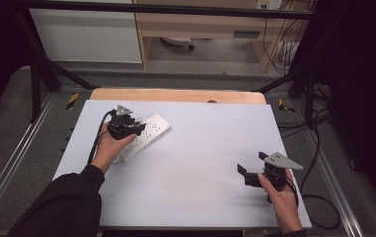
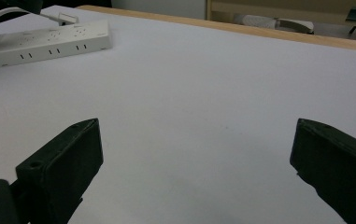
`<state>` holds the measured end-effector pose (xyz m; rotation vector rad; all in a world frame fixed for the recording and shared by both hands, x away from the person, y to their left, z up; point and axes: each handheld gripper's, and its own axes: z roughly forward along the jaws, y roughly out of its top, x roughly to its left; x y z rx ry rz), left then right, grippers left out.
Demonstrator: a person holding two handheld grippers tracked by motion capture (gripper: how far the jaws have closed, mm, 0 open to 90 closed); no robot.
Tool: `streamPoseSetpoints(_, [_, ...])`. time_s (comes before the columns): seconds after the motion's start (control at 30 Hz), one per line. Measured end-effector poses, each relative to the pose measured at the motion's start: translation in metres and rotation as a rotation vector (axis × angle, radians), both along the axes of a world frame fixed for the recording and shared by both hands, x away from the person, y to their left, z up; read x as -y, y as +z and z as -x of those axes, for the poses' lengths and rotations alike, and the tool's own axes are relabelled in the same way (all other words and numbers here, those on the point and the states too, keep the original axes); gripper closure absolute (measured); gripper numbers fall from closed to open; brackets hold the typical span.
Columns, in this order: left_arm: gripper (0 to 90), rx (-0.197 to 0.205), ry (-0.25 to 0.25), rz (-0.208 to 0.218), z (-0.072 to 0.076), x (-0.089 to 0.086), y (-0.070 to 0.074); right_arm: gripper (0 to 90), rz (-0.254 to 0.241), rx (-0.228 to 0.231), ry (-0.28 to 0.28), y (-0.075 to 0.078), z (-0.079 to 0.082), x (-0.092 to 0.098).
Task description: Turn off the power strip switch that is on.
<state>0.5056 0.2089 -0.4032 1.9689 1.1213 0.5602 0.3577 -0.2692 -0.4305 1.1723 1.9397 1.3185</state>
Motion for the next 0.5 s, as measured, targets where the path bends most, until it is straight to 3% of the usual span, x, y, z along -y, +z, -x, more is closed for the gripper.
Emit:
streamPoseSetpoints(0.2, [31.8, -0.001, -0.006, 0.035, -0.0004, 0.0008, 0.0001, 3.0, -0.003, -0.002, 0.000, 0.0000, 0.0001, 0.0002])
streamPoseSetpoints(0.4, [13.5, -0.001, 0.002, 0.063, -0.0011, 0.0009, 0.0011, 2.9, -0.003, -0.002, 0.003, -0.0001, -0.0001, 0.0000])
streamPoseSetpoints(0.5, [10.9, 0.009, -0.002, 0.065, -0.0008, 0.0005, 0.0019, 2.8, -0.003, -0.003, 0.003, -0.0001, -0.0001, 0.0000])
